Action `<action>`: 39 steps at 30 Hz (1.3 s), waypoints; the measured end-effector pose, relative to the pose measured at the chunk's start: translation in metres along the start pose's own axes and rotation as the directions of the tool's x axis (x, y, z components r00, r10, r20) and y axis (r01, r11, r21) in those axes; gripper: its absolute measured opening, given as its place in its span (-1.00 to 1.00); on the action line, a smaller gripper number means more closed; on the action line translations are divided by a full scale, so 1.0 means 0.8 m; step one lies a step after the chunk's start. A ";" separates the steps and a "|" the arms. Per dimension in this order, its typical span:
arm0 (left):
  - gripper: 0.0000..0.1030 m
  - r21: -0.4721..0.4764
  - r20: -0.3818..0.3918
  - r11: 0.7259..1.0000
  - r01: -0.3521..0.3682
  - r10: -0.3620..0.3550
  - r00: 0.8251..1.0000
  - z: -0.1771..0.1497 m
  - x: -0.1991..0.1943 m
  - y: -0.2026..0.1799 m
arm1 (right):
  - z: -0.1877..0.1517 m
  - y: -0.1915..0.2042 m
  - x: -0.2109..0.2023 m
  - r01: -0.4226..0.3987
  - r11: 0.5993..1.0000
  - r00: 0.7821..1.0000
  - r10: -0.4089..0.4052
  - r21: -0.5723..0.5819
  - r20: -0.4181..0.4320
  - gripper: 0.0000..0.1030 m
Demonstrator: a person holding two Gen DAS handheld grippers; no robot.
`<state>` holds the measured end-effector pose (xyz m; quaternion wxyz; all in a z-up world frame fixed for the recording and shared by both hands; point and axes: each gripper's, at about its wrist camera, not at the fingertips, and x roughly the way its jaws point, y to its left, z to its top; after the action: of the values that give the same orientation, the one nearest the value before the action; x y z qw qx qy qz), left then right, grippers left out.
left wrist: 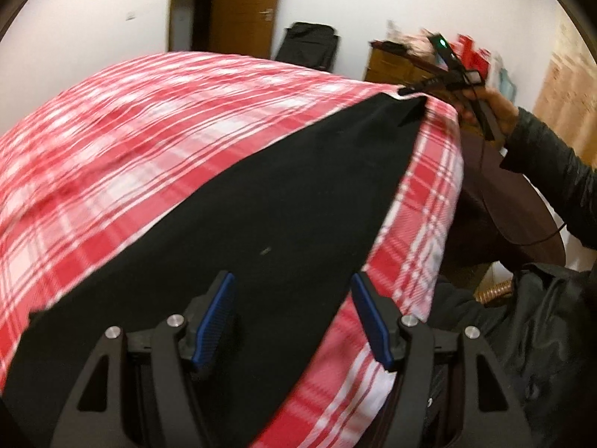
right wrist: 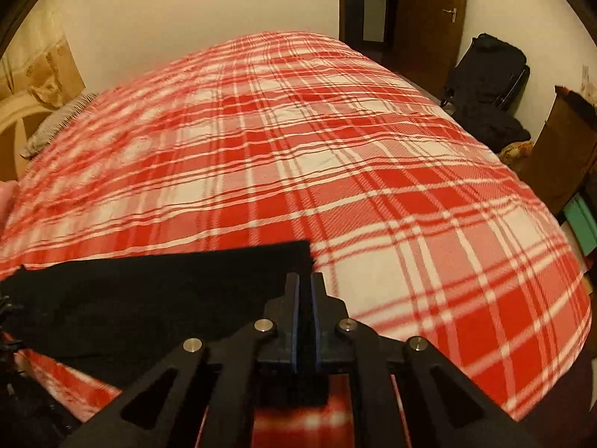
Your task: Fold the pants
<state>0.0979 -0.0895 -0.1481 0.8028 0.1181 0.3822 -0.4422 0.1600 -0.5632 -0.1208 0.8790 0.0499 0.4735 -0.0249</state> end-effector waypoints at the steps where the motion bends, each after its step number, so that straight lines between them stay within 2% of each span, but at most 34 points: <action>1: 0.30 0.021 -0.002 1.000 0.006 -0.006 1.000 0.005 0.005 -0.007 | -0.004 0.001 -0.005 -0.006 1.000 1.000 0.006 0.002 0.007 -0.80; 3: 0.30 0.069 -0.006 0.998 0.011 -0.010 1.000 0.015 0.015 -0.021 | -0.012 0.002 -0.019 -0.043 0.999 0.999 0.043 0.022 0.018 -0.43; 4: 0.30 0.095 -0.010 0.995 0.009 -0.008 1.000 0.020 0.023 -0.028 | -0.016 0.003 -0.022 -0.062 0.998 0.998 0.062 0.033 0.021 -0.09; 5: 0.29 0.110 -0.018 0.994 0.011 -0.009 1.000 0.022 0.028 -0.032 | -0.019 0.003 -0.025 -0.071 0.997 0.997 0.070 0.039 0.024 0.01; 8: 0.22 0.126 -0.037 0.992 0.017 -0.013 0.999 0.026 0.042 -0.039 | -0.031 0.010 -0.033 -0.092 0.995 0.995 0.091 0.036 0.033 0.01; 14: -0.21 0.136 -0.078 0.991 0.012 -0.001 0.997 0.031 0.067 -0.047 | -0.042 0.015 -0.032 -0.118 0.992 0.992 0.117 0.037 0.038 0.01; 16: -0.22 0.148 -0.085 0.989 0.017 -0.004 0.996 0.036 0.076 -0.053 | -0.042 0.014 -0.029 -0.123 0.991 0.992 0.122 0.047 0.039 0.01; 19: -0.22 0.196 -0.102 0.980 -0.023 0.044 0.994 0.037 0.088 -0.065 | -0.043 0.015 -0.026 -0.120 0.991 0.992 0.118 0.057 0.041 0.01; 22: -0.22 0.193 -0.106 0.981 -0.028 0.049 0.993 0.038 0.092 -0.065 | -0.044 0.013 -0.024 -0.122 0.990 0.992 0.119 0.065 0.043 0.01; 24: -0.44 0.188 -0.108 0.981 -0.035 0.057 0.993 0.039 0.091 -0.063 | -0.045 0.012 -0.023 -0.122 0.990 0.992 0.119 0.070 0.044 0.01; 27: -0.63 0.160 -0.115 0.987 -0.032 0.051 0.992 0.042 0.089 -0.057 | -0.047 0.008 -0.023 -0.126 0.988 0.991 0.122 0.086 0.050 0.01; 29: -0.66 0.137 -0.119 0.990 -0.009 0.026 0.993 0.042 0.087 -0.056 | -0.048 0.006 -0.025 -0.124 0.988 0.991 0.119 0.093 0.057 0.01; 36: -0.70 0.186 -0.117 0.982 -0.024 0.047 0.992 0.039 0.092 -0.067 | -0.049 0.005 -0.024 -0.141 0.985 0.989 0.135 0.104 0.060 -0.01; 39: -0.85 0.188 -0.116 0.982 -0.029 0.052 0.992 0.040 0.091 -0.067 | -0.048 0.000 -0.019 -0.136 0.983 0.990 0.129 0.120 0.060 -0.18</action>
<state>0.0945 -0.1824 -0.1708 0.7726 0.2268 0.3842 -0.4516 0.1195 -0.5590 -0.1290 0.8859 0.1352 0.4438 0.0030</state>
